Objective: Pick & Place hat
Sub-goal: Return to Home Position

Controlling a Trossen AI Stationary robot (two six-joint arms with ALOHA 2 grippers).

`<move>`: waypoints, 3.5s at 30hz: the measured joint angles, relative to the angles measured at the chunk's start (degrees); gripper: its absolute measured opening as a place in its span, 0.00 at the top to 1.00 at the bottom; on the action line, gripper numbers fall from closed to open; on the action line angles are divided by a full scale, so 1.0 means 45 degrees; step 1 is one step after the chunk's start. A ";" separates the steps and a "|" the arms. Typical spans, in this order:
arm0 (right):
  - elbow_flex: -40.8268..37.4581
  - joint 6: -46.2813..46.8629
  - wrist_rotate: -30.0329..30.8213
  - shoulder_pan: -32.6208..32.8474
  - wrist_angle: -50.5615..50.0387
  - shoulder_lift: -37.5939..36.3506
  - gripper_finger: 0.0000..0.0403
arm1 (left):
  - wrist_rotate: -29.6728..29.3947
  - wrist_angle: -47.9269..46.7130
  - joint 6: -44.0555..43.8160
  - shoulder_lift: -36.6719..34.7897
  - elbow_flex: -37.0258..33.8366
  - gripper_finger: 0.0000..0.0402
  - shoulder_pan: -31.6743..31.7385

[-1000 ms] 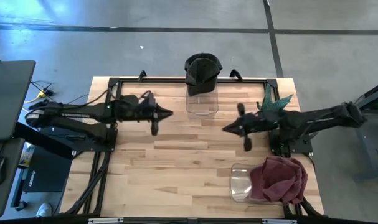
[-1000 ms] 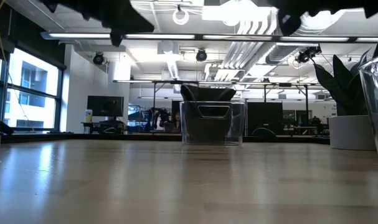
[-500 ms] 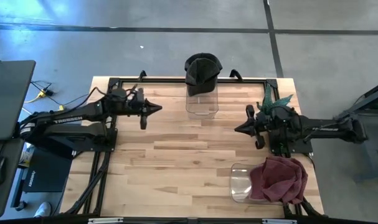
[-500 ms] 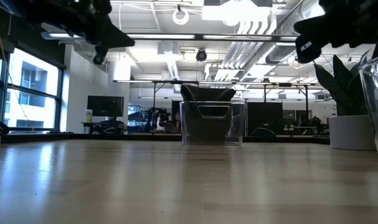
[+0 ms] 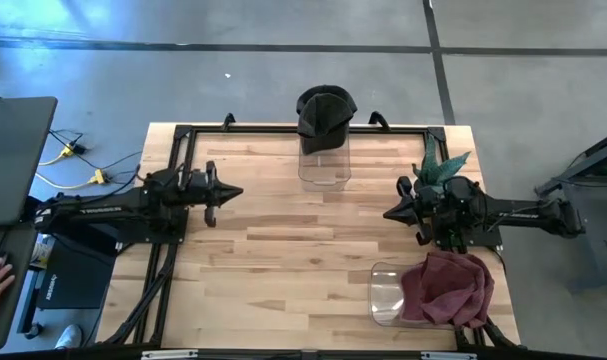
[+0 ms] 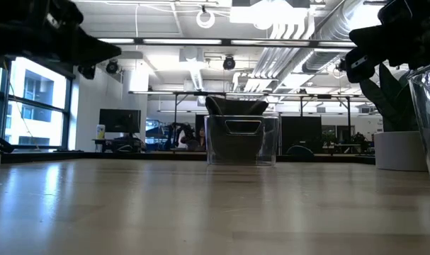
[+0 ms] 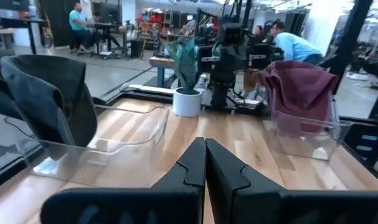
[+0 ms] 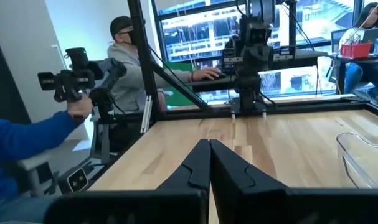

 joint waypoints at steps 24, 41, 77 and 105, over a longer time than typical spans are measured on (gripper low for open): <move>-0.0306 0.0690 0.3859 0.0512 -0.4271 -0.3547 1.00 | -0.0003 -0.2740 -0.0362 -0.4307 -0.1429 1.00 -0.0387; -0.0573 -0.0666 0.5758 0.2877 -0.3759 -0.3120 1.00 | -0.0030 -0.2350 -0.0173 -0.4301 -0.1996 1.00 -0.0387; -0.0583 -0.1060 0.5858 0.3652 -0.3253 -0.3621 1.00 | -0.0730 -0.2316 -0.0670 -0.4307 -0.2020 1.00 -0.1857; -0.0590 -0.1062 0.5857 0.3653 -0.3256 -0.3451 1.00 | -0.0774 -0.2310 -0.0670 -0.4307 -0.2025 1.00 -0.1970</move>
